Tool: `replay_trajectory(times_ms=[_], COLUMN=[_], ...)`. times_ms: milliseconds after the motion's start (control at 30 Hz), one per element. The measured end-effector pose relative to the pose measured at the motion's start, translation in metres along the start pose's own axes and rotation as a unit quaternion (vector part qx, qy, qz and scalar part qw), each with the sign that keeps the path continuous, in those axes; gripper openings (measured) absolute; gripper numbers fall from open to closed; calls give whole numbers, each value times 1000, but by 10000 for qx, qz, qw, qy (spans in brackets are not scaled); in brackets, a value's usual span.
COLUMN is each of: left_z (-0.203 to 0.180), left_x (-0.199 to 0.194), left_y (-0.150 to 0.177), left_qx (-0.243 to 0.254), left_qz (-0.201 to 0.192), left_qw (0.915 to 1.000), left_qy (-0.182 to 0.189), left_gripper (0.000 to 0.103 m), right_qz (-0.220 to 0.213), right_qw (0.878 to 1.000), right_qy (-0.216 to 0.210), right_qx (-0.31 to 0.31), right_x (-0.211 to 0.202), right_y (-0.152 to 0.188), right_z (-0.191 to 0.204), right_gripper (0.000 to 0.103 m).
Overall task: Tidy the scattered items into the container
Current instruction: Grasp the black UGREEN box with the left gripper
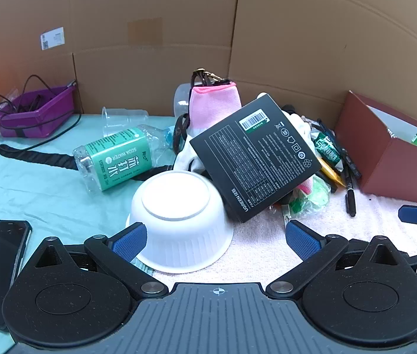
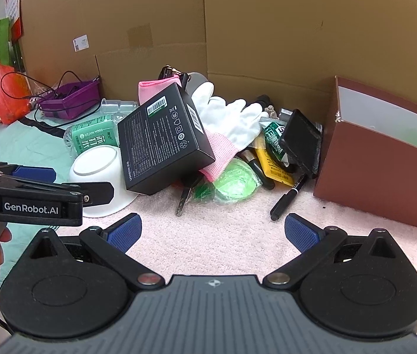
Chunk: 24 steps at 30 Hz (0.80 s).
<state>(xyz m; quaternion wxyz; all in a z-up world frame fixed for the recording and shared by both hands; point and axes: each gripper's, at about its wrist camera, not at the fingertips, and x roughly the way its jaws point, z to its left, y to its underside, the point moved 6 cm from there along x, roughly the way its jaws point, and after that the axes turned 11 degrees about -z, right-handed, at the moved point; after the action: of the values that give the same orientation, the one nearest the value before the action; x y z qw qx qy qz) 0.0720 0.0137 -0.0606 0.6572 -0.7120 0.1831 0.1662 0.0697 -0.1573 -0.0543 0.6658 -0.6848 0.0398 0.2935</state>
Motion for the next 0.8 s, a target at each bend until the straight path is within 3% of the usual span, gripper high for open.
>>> replay_trajectory(times_ms=[467, 800], left_z=[-2, -6], left_x=[17, 39], left_y=[-6, -23], left_qx=[18, -56], left_qz=[63, 24], left_qw=[9999, 9992], left_qy=[77, 390], left_gripper=[103, 103], right_qz=[-83, -342], right_qw=[9997, 9983], right_qy=[-142, -179], right_qx=[-154, -446], right_x=[16, 36], right_y=[-2, -11], right_z=[0, 0], right_gripper=[103, 103])
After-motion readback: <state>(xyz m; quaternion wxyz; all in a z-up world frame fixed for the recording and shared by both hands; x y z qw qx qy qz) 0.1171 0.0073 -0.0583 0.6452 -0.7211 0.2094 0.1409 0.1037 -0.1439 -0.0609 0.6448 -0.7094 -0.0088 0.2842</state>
